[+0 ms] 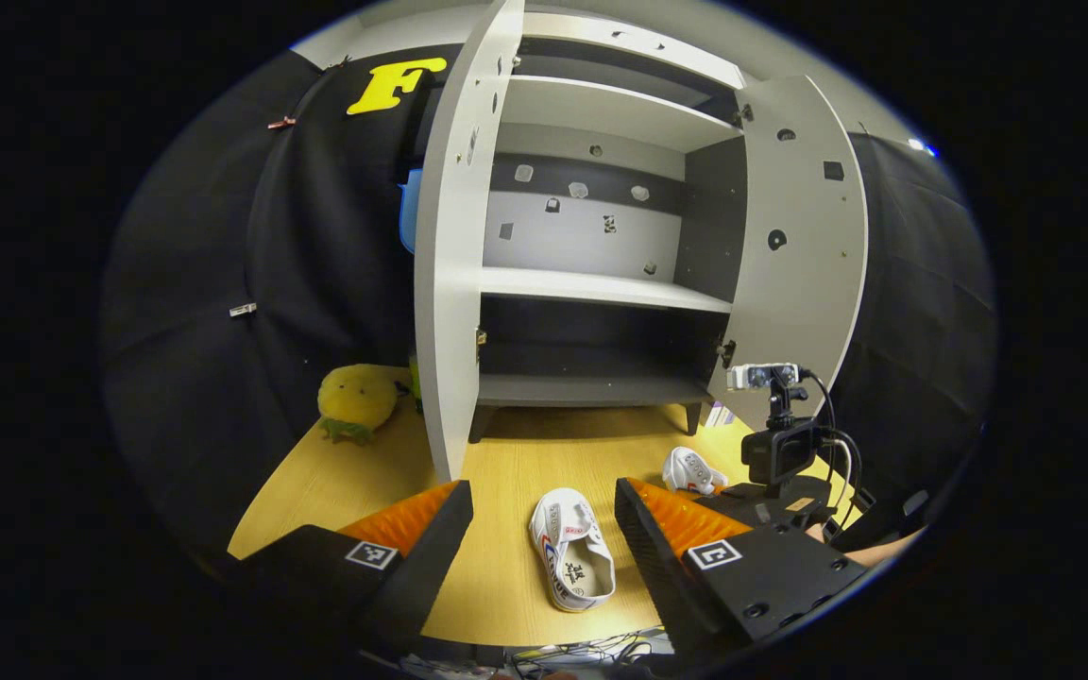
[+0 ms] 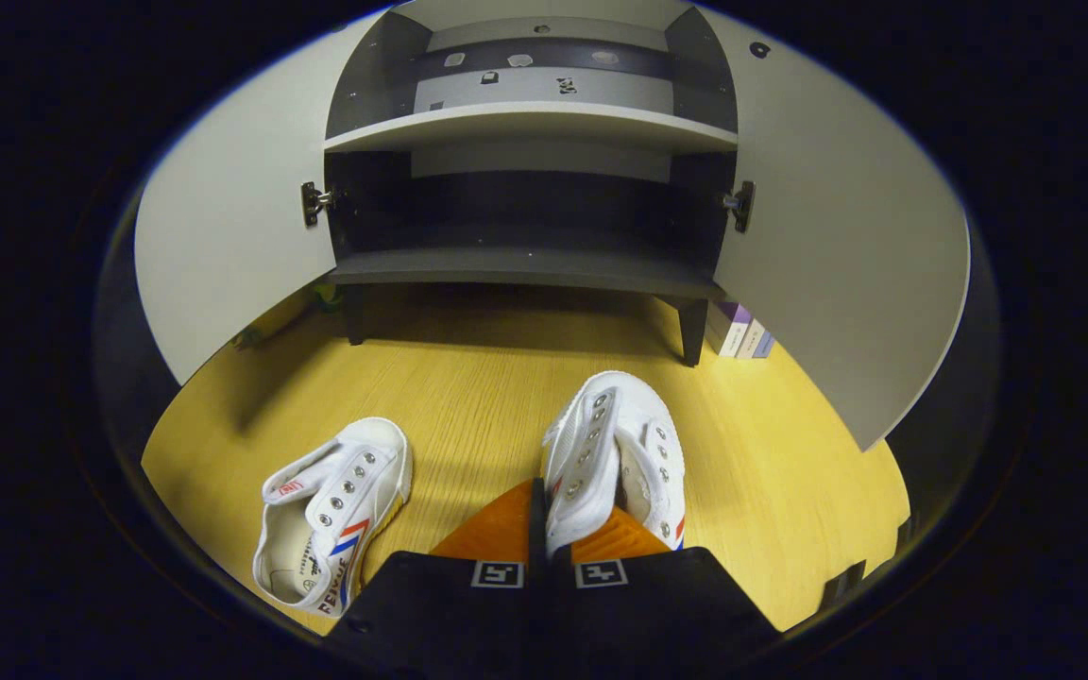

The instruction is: Grab one shoe with the right hand and put it into the shoe cabinet, grab the other shoe with the left hand and put it into the shoe cabinet; then close the right door with the right hand and the left door with the left hand.

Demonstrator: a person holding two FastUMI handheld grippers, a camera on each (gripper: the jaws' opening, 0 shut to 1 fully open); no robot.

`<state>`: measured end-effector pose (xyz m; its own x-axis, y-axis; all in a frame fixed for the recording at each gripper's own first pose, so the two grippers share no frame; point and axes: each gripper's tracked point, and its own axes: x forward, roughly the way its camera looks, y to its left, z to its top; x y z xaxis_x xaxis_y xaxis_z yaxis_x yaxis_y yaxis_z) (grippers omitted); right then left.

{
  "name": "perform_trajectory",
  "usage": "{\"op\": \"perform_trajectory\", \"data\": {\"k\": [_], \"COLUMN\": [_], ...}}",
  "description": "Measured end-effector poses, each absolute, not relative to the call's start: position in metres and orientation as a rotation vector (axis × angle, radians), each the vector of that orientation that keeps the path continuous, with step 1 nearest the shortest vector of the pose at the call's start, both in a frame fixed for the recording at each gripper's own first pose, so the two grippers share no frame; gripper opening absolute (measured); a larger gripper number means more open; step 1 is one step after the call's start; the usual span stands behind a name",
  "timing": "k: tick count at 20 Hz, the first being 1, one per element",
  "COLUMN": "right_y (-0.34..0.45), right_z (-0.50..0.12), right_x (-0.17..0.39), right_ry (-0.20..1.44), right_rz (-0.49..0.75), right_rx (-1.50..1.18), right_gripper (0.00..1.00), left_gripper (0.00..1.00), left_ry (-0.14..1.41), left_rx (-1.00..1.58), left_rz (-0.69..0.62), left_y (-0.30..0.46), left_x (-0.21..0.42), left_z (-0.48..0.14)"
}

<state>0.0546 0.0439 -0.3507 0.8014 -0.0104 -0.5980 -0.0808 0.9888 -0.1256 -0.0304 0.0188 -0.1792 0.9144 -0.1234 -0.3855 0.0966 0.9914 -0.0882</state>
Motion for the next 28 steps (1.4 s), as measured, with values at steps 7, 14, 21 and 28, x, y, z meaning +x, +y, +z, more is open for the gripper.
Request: {"op": "perform_trajectory", "data": {"k": [7, 14, 21, 28], "right_y": [0.052, 0.083, 0.094, 0.107], "right_z": [-0.211, -0.078, 0.006, 0.020], "right_x": [0.077, 0.133, 0.237, 0.344], "right_ry": [0.481, 0.264, 0.116, 0.093], "right_rz": [0.073, 0.102, 0.137, 0.188], "right_rx": [-0.211, -0.195, -0.214, -0.222], "right_gripper": [0.05, 0.05, 0.05, 0.05], "left_gripper": [0.95, 0.95, 0.95, 0.95], "left_ry": [0.331, 0.263, 0.193, 0.210], "left_rx": [-0.053, 0.009, 0.035, -0.061], "left_rz": [-0.147, -0.171, -0.108, 0.049], "left_y": [0.044, 0.051, 0.039, 0.035], "left_x": [-0.031, -0.025, -0.017, -0.014], "left_z": [-0.168, -0.141, -0.112, -0.104]}}
